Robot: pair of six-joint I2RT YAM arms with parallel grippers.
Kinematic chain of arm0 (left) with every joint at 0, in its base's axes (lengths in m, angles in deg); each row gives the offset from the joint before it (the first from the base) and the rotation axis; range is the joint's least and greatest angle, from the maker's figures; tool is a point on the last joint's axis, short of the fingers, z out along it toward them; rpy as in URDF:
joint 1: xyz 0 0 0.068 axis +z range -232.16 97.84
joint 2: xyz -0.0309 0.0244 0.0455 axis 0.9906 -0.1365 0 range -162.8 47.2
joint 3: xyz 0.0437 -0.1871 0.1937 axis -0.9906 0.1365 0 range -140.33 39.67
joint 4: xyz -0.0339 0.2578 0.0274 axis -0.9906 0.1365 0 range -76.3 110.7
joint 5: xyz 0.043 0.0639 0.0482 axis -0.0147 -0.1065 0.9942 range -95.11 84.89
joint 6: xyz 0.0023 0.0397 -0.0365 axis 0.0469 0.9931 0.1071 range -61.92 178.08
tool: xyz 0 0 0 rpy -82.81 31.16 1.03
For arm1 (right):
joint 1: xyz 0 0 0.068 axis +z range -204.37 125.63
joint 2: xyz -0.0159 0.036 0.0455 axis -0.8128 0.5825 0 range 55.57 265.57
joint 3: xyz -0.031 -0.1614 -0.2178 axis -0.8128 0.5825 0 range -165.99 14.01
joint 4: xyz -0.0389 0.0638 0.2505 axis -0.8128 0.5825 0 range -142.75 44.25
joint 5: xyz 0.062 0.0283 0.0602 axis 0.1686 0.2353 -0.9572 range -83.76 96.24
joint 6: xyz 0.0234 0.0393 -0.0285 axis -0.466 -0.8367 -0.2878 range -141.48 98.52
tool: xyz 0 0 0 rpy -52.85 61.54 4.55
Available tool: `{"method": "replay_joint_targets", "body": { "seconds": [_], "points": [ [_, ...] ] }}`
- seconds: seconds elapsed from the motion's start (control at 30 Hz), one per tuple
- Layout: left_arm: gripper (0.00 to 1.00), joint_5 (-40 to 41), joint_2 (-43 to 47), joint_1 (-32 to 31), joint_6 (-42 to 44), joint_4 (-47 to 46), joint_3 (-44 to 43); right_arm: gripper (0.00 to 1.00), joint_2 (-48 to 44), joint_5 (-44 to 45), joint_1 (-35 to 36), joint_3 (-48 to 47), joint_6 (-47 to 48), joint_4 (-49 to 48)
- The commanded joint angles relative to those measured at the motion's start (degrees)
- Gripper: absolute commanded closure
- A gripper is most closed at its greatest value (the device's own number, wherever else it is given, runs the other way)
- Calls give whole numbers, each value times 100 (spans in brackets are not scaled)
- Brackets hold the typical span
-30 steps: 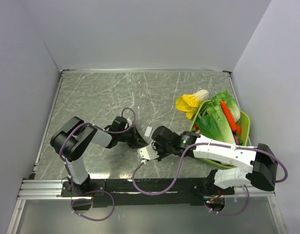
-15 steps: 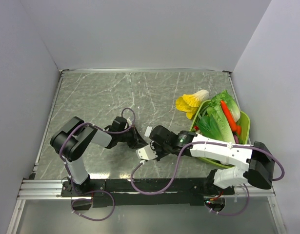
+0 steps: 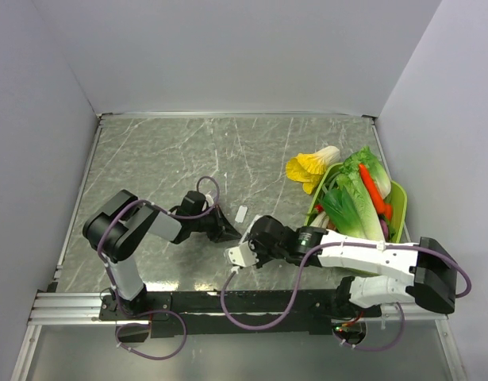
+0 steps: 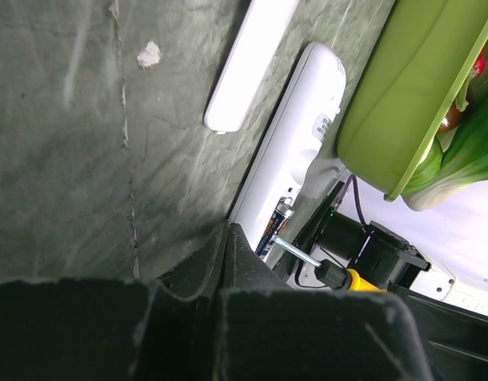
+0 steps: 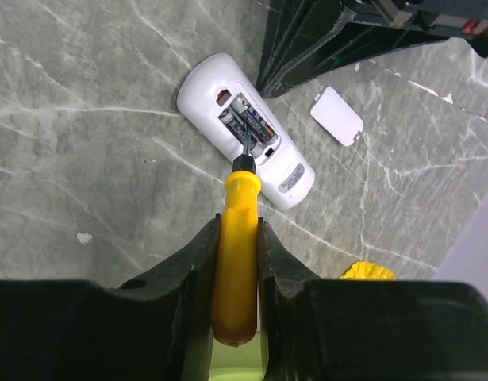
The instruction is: Unload the batteries from the remote control
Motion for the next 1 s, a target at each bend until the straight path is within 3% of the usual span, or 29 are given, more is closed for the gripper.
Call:
{"method": "replay_joint_targets", "body": {
  "seconds": [0.0, 0.97],
  "points": [
    [99, -199, -145, -126, -91, -295, 66, 100, -28, 143, 158, 522, -334, -832],
    [99, 20, 162, -153, -21, 74, 48, 100, -555, 223, 167, 399, -229, -850]
  ]
}}
